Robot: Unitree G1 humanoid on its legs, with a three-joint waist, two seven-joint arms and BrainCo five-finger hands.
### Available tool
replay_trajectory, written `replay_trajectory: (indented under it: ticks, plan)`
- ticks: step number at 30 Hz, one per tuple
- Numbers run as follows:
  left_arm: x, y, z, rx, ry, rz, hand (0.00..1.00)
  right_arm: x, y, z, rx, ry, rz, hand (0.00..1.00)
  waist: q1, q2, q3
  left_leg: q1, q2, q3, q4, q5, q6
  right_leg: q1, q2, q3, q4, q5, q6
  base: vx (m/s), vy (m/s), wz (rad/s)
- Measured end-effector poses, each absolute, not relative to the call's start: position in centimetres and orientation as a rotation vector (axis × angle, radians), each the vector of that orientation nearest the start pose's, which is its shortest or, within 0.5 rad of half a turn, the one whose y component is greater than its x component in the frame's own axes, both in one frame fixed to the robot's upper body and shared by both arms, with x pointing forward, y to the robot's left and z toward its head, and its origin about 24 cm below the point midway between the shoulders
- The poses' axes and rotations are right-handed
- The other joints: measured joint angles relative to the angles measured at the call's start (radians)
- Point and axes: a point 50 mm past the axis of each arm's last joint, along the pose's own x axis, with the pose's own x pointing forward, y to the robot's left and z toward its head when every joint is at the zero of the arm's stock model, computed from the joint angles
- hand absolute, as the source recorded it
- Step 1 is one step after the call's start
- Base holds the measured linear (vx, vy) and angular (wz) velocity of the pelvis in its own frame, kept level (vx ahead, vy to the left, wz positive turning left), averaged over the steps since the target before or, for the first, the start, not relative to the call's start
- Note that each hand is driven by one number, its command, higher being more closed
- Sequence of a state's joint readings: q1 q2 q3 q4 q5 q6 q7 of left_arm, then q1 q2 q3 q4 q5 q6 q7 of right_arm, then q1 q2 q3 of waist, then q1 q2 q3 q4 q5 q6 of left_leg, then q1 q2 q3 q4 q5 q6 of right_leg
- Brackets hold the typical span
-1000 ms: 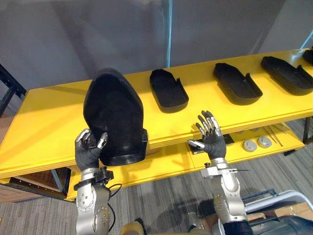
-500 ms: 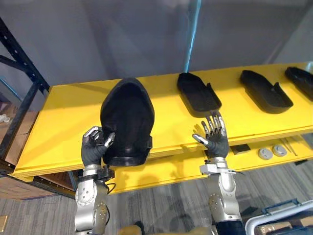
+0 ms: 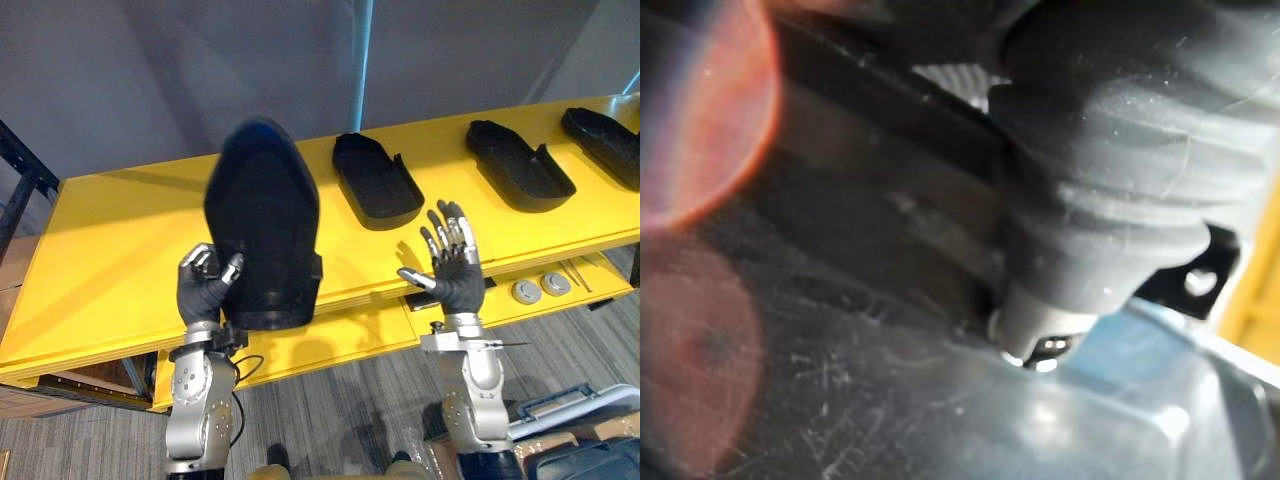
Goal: Walk over and take plastic housings, then place them on the shelf
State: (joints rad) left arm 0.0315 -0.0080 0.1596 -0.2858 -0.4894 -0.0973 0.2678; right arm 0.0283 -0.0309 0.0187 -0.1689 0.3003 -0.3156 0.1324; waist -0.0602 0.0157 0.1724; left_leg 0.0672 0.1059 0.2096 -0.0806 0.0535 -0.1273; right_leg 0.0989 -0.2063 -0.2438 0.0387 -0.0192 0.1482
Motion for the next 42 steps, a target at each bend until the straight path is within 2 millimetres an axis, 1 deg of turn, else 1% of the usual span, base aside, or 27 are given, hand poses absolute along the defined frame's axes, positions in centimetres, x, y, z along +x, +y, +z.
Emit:
replay_trajectory:
  ticks: [1,2,3,4,8,11,12,14,16,19,20,22,23,26,28,29,31,34,38,40,42]
  plan:
    - [23.3,21.1,10.1,-0.540,-0.327,0.425,1.00,23.8,-15.2,10.2,0.244,-0.452,0.127,0.00,-0.006,0.003,0.002,0.000,0.002,-0.001,-0.005,0.004,-0.002,-0.001,0.001,0.000,0.006,-0.016,0.005,-0.10,-0.075,0.03]
    - [23.3,21.4,10.0,-0.558,-0.327,0.451,1.00,23.8,-15.2,10.0,0.242,-0.443,0.127,0.00,-0.008,0.010,0.004,0.000,0.007,-0.002,-0.005,0.007,-0.002,-0.002,0.006,0.000,0.010,-0.018,0.002,-0.09,-0.073,0.01]
    - [23.4,22.0,9.8,-0.587,-0.324,0.487,1.00,23.7,-15.3,9.8,0.238,-0.428,0.128,0.00,-0.008,0.023,0.009,0.000,0.017,-0.002,-0.005,0.010,-0.006,-0.010,0.015,0.001,0.023,-0.025,-0.003,-0.10,-0.074,0.01]
    - [23.5,22.4,9.8,-0.613,-0.321,0.523,1.00,23.7,-15.3,9.6,0.237,-0.409,0.128,0.00,-0.011,0.031,0.013,-0.001,0.022,-0.003,-0.005,0.014,-0.009,-0.013,0.019,0.001,0.031,-0.030,-0.006,-0.07,-0.047,-0.01]
    - [24.0,23.5,9.5,-0.642,-0.300,0.615,1.00,23.4,-15.4,8.9,0.228,-0.364,0.134,0.00,-0.013,0.037,0.011,-0.002,0.023,0.001,-0.005,0.020,-0.007,-0.031,0.018,0.009,0.059,-0.040,-0.006,-0.02,-0.007,-0.03]
    - [24.7,24.8,8.5,-0.647,-0.235,0.675,1.00,23.5,-14.2,8.4,0.237,-0.324,0.197,0.00,-0.018,0.037,0.011,0.003,0.022,0.012,-0.003,0.022,-0.006,-0.039,0.016,0.023,0.071,-0.043,-0.006,0.00,0.008,-0.10]
    - [25.1,25.6,8.0,-0.649,-0.206,0.711,1.00,23.5,-13.4,8.1,0.240,-0.300,0.241,0.00,-0.024,0.040,0.012,0.001,0.022,0.015,-0.001,0.025,-0.006,-0.048,0.016,0.028,0.080,-0.045,-0.007,-0.02,0.001,-0.06]
    - [25.5,26.4,7.5,-0.686,-0.184,0.751,1.00,23.4,-12.6,7.7,0.244,-0.272,0.281,0.00,-0.034,0.044,0.014,0.002,0.022,0.016,-0.001,0.027,-0.006,-0.053,0.014,0.031,0.091,-0.050,-0.008,-0.03,0.000,-0.05]
    - [26.4,27.3,7.2,-0.742,-0.156,0.793,1.00,23.2,-11.8,7.4,0.239,-0.247,0.336,0.00,-0.038,0.056,0.021,-0.001,0.022,0.022,-0.001,0.031,-0.005,-0.080,0.012,0.047,0.126,-0.066,-0.009,-0.05,-0.001,-0.09]
    - [27.3,28.0,6.9,-0.771,-0.134,0.837,1.00,23.1,-11.2,7.3,0.227,-0.229,0.382,0.00,-0.046,0.070,0.026,-0.004,0.022,0.032,-0.001,0.035,-0.005,-0.105,0.008,0.058,0.163,-0.084,-0.015,-0.06,-0.003,-0.08]
    - [27.6,28.8,6.7,-0.785,-0.115,0.865,1.00,23.0,-11.0,7.2,0.215,-0.221,0.413,0.00,-0.064,0.080,0.027,-0.016,0.021,0.038,-0.001,0.040,-0.002,-0.132,0.004,0.065,0.189,-0.094,-0.015,-0.05,-0.001,-0.08]
    - [27.9,29.2,6.7,-0.786,-0.108,0.884,1.00,22.9,-11.0,7.1,0.208,-0.216,0.419,0.00,-0.065,0.085,0.028,-0.021,0.019,0.051,-0.001,0.042,0.000,-0.155,0.001,0.082,0.209,-0.098,-0.010,-0.04,0.001,-0.16]
    - [28.6,29.6,6.8,-0.796,-0.097,0.897,1.00,22.9,-11.2,7.0,0.194,-0.209,0.425,0.00,-0.071,0.089,0.027,-0.029,0.015,0.059,-0.001,0.045,0.004,-0.179,-0.005,0.092,0.237,-0.107,-0.010,-0.03,0.001,-0.14]
    - [29.4,29.8,7.1,-0.822,-0.088,0.890,1.00,22.9,-11.0,7.1,0.188,-0.206,0.437,0.00,-0.076,0.089,0.028,-0.037,0.010,0.072,-0.001,0.047,0.007,-0.211,-0.010,0.109,0.268,-0.117,-0.009,-0.03,0.000,-0.11]
    - [30.0,30.0,7.0,-0.812,-0.054,0.893,1.00,22.7,-10.5,7.0,0.180,-0.197,0.472,0.00,-0.094,0.091,0.029,-0.043,0.001,0.077,-0.001,0.046,0.008,-0.230,-0.021,0.117,0.296,-0.131,-0.006,-0.02,-0.002,-0.06]
    - [30.2,29.9,7.1,-0.813,-0.047,0.886,1.00,22.6,-10.4,7.0,0.178,-0.196,0.478,0.00,-0.094,0.092,0.029,-0.047,0.000,0.079,-0.001,0.045,0.009,-0.237,-0.022,0.120,0.301,-0.133,-0.007,0.00,0.000,0.00]
    - [30.8,30.0,7.5,-0.812,-0.031,0.872,1.00,22.4,-9.9,7.7,0.179,-0.224,0.509,0.00,-0.093,0.102,0.048,-0.052,0.001,0.099,-0.001,0.039,0.019,-0.254,-0.021,0.134,0.313,-0.137,-0.013,-0.02,0.003,-0.13]
    - [31.2,30.8,7.6,-0.782,0.009,0.882,1.00,22.2,-9.4,8.2,0.184,-0.240,0.543,0.00,-0.097,0.113,0.061,-0.054,-0.003,0.112,0.000,0.041,0.017,-0.275,-0.025,0.144,0.338,-0.141,-0.010,0.02,-0.008,-0.09]
    - [32.0,30.8,8.0,-0.768,0.045,0.858,1.00,22.0,-9.2,8.9,0.170,-0.272,0.569,0.00,-0.095,0.122,0.080,-0.053,-0.005,0.127,0.000,0.041,0.016,-0.279,-0.029,0.145,0.355,-0.156,-0.008,0.02,-0.011,0.02]
    - [32.3,30.9,8.4,-0.750,0.063,0.842,1.00,22.1,-9.2,9.9,0.183,-0.321,0.578,0.00,-0.093,0.123,0.084,-0.069,-0.007,0.133,0.000,0.042,0.015,-0.311,-0.031,0.153,0.370,-0.161,-0.010,0.01,-0.008,-0.02]
    - [32.7,30.7,8.5,-0.756,0.078,0.835,1.00,22.1,-9.2,11.1,0.181,-0.370,0.596,0.00,-0.093,0.124,0.102,-0.068,-0.009,0.135,0.000,0.043,0.015,-0.314,-0.032,0.158,0.373,-0.161,-0.010,0.04,-0.011,-0.03]
